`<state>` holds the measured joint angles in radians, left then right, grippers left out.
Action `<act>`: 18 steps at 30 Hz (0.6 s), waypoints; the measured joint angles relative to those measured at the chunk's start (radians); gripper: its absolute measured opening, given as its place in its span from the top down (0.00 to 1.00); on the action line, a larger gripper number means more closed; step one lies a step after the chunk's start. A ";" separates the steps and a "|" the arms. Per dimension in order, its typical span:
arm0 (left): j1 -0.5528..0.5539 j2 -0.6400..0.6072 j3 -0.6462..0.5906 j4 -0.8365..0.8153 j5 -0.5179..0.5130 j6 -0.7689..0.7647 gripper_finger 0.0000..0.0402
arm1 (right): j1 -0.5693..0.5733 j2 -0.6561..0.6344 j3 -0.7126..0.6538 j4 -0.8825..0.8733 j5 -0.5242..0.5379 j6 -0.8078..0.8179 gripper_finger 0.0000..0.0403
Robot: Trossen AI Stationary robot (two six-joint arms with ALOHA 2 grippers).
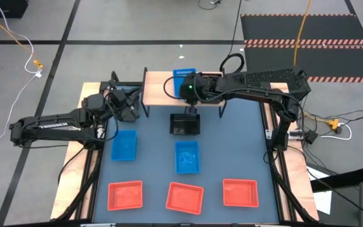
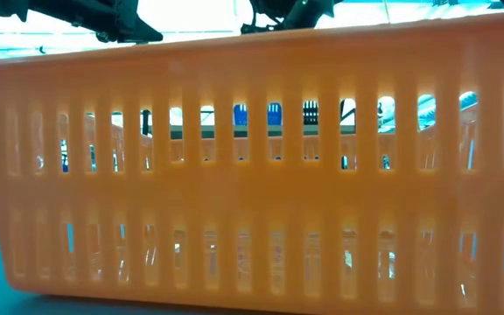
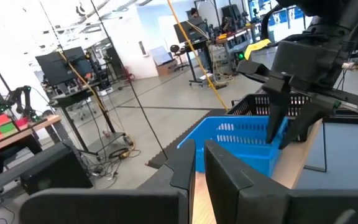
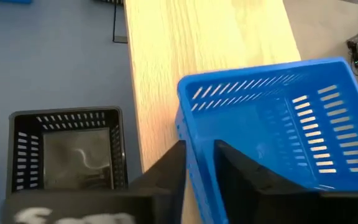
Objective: Stack baskets on shelf by color
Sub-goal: Put the right blue basket on the shelf, then put the right orange basket on the shelf
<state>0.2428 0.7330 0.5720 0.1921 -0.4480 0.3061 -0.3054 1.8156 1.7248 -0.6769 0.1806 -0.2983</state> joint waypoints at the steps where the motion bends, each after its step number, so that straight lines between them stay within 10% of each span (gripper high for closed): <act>1: 0.000 0.000 0.000 0.000 0.000 0.000 0.91 | 0.000 0.000 0.000 0.000 0.000 -0.002 0.77; 18: 0.000 0.000 0.000 0.000 0.000 0.010 0.91 | 0.026 -0.021 0.000 0.012 -0.129 0.028 0.64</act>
<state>0.2428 0.7326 0.5723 0.1921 -0.4480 0.3161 -0.2792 1.7947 1.7248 -0.6651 0.0518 -0.2699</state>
